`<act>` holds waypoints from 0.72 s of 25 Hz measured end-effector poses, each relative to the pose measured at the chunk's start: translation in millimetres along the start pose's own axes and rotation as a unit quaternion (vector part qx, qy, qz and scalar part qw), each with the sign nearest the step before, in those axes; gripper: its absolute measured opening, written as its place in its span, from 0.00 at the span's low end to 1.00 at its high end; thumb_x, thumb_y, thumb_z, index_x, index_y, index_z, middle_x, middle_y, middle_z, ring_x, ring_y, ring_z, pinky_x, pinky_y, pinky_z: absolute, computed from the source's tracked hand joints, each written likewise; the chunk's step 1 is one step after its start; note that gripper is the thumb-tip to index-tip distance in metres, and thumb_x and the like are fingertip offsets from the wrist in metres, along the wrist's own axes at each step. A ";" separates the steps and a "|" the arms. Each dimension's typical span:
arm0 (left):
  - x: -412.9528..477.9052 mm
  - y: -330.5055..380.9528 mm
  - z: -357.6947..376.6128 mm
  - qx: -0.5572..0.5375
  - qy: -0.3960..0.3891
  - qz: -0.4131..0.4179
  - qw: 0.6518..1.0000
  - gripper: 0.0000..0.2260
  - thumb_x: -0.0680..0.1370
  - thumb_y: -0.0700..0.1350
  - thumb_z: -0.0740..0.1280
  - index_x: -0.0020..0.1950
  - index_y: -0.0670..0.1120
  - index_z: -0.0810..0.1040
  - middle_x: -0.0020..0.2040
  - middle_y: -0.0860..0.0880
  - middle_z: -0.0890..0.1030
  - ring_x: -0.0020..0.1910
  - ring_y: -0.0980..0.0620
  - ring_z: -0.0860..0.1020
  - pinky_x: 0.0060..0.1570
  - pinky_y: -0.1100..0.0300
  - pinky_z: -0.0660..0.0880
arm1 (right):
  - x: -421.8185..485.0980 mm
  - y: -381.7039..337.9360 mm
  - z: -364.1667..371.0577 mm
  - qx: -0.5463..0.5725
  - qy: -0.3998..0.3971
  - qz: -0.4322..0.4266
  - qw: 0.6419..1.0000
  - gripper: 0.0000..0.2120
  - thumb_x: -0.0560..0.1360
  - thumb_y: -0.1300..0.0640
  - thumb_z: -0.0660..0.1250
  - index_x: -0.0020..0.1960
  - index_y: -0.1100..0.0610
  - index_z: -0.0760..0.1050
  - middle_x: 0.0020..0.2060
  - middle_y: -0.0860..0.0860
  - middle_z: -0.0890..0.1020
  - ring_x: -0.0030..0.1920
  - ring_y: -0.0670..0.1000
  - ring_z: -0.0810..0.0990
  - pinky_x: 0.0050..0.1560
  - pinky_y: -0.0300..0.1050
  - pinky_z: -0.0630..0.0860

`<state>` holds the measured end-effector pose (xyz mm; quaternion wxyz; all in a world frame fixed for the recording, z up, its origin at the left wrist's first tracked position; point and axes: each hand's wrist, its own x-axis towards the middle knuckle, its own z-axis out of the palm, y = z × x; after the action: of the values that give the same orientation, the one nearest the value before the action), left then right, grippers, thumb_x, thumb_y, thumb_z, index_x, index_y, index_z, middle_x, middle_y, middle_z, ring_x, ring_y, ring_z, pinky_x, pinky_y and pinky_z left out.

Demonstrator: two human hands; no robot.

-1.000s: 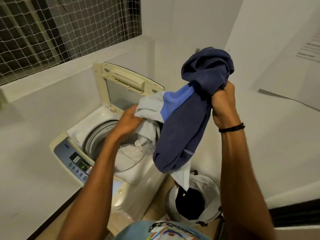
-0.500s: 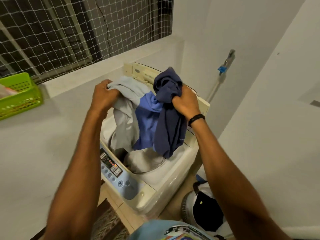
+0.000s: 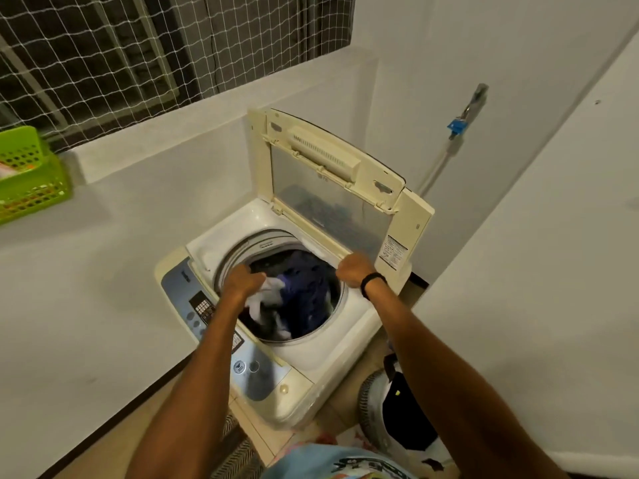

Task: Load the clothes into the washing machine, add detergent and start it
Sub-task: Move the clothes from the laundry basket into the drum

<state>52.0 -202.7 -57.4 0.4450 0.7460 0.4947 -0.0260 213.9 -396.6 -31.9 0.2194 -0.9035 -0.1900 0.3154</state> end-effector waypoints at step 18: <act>-109.4 -1.5 366.6 0.182 -0.320 0.007 0.930 0.08 0.77 0.47 0.69 0.49 0.43 0.82 0.50 0.43 0.83 0.50 0.46 0.82 0.55 0.53 0.78 | -66.3 418.6 51.6 0.293 -0.016 0.388 0.874 0.09 0.75 0.61 0.64 0.37 0.54 0.72 0.36 0.53 0.79 0.36 0.51 0.79 0.45 0.49 0.80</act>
<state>142.4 -533.6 -226.9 0.4366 0.7695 0.3080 -0.3498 217.7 -762.4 -252.1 0.3313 -0.7938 0.2733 0.4306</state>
